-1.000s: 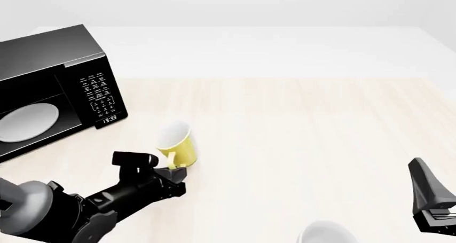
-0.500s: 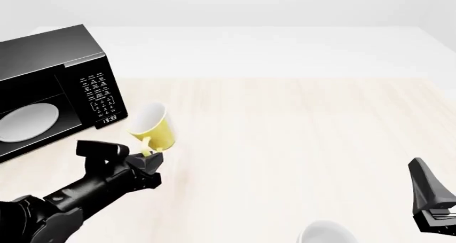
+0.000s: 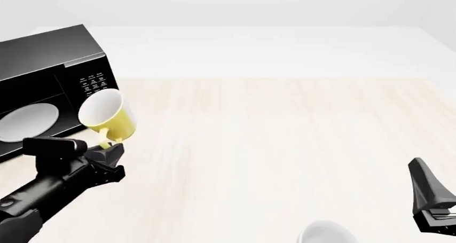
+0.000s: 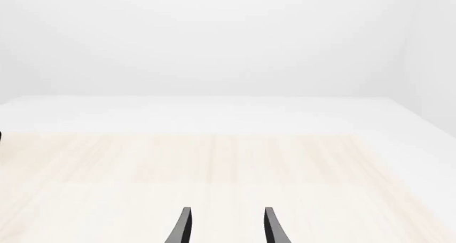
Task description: Put the yellow and white mug in the microwave and close it.
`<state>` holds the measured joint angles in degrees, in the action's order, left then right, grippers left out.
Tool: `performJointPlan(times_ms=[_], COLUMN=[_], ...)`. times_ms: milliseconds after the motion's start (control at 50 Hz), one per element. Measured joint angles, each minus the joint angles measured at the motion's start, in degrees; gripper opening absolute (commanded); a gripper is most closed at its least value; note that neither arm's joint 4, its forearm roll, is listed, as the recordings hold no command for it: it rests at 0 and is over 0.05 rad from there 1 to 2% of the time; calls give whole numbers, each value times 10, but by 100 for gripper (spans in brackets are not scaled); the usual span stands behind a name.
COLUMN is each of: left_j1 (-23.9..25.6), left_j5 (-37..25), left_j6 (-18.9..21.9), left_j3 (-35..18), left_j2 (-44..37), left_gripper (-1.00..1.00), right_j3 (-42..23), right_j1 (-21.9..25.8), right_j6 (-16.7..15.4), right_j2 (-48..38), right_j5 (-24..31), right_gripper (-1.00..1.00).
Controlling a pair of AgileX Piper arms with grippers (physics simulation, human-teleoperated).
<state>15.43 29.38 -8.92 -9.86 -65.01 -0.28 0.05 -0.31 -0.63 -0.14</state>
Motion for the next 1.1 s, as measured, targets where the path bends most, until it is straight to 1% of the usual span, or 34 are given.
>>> performJointPlan(times_ms=[260,500,740,1100], left_j1=[-71,-133,-177,-224], left_j5=[-24,-24,-17,5], left_j6=[16,29,34,23], left_j3=[9,11,5,-27], left_j2=[32,31,11,-56], left_gripper=[-100,-100,-100,-100], right_j3=[0,0,0,0], right_j1=[0,0,0,0], right_j6=[0,0,0,0], right_j2=[0,0,0,0], right_j5=[0,0,0,0], right_gripper=[100,100,100,100])
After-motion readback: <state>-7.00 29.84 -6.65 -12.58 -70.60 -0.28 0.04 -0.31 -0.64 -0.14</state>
